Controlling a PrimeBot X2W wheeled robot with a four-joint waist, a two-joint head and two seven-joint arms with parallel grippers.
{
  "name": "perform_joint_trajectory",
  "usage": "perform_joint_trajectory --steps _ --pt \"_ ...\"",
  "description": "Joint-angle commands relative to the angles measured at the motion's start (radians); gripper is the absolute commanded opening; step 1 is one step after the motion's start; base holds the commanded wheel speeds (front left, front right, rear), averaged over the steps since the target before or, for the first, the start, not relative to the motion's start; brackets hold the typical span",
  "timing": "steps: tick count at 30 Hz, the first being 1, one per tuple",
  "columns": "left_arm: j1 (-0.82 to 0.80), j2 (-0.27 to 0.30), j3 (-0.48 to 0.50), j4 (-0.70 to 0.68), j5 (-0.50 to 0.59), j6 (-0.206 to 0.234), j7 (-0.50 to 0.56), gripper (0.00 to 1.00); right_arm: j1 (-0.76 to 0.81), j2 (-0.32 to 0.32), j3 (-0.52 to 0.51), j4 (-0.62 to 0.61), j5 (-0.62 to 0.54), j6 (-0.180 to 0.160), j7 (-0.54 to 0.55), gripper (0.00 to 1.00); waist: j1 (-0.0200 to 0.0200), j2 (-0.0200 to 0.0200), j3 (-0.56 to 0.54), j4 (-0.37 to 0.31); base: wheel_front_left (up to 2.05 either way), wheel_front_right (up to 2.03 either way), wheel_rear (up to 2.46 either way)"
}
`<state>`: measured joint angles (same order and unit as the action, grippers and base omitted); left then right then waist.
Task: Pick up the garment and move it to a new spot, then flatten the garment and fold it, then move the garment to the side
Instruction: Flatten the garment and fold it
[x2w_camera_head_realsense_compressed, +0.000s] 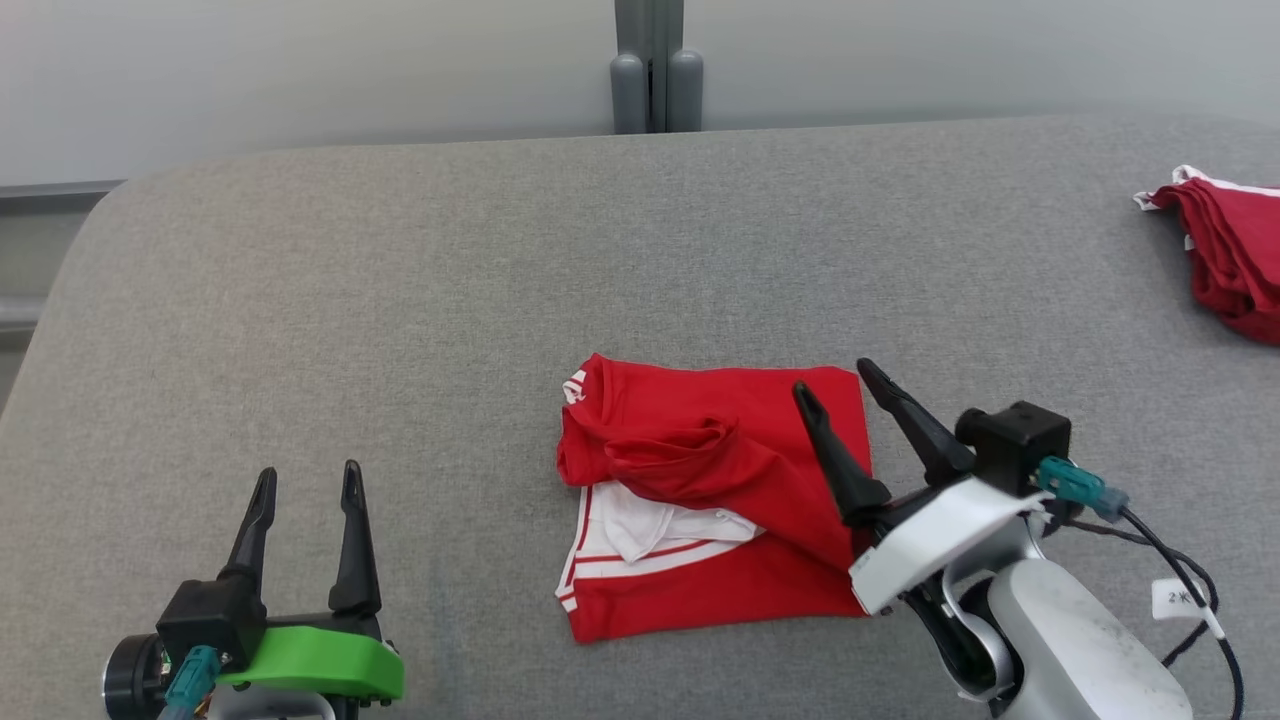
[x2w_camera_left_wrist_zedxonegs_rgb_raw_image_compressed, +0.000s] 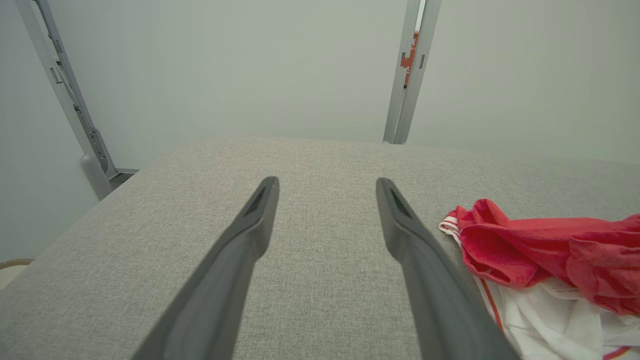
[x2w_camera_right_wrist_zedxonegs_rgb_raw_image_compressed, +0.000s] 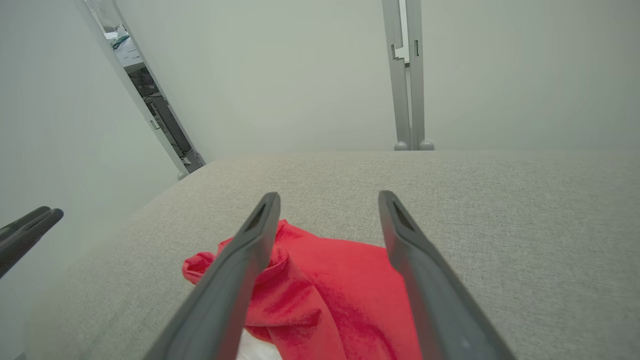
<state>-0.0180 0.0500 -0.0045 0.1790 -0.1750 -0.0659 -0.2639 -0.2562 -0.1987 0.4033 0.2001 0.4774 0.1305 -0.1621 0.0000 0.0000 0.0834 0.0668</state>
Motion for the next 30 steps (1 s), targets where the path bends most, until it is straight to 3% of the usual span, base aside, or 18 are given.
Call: perform_joint_trajectory --steps 1,12,13,14,16,30 --pt "-0.017 0.002 -0.004 -0.001 -0.007 0.006 0.0 1.0 -0.035 0.003 0.02 0.023 0.017 0.0 0.011 1.0 0.0 0.0 0.014 0.018 0.0 0.0 0.0" --pt "-0.044 0.002 -0.027 0.004 -0.027 0.018 0.0 1.0 -0.183 0.024 0.164 0.255 0.186 0.0 0.102 1.0 0.0 0.0 0.053 0.083 0.0 0.0 0.0" --pt "-0.044 0.002 -0.028 0.004 -0.027 0.02 0.0 1.0 -0.186 0.025 0.176 0.263 0.201 0.0 0.103 0.96 0.0 0.0 0.055 0.086 0.0 0.0 0.0" --pt "-0.045 0.002 -0.028 0.004 -0.029 0.023 0.0 1.0 -0.187 0.026 0.188 0.268 0.222 0.0 0.099 0.39 0.0 0.0 0.057 0.089 0.0 0.0 0.0" --pt "-0.045 0.002 -0.027 0.001 -0.032 0.023 0.0 1.0 -0.183 0.022 0.211 0.273 0.247 0.0 0.093 0.0 0.0 0.0 0.06 0.09 0.0 0.0 0.0" --pt "-0.048 0.002 -0.029 0.004 -0.041 0.032 0.0 1.0 -0.067 0.031 0.388 0.147 0.411 0.0 0.017 0.0 0.0 0.0 0.053 0.06 0.0 0.0 0.0"
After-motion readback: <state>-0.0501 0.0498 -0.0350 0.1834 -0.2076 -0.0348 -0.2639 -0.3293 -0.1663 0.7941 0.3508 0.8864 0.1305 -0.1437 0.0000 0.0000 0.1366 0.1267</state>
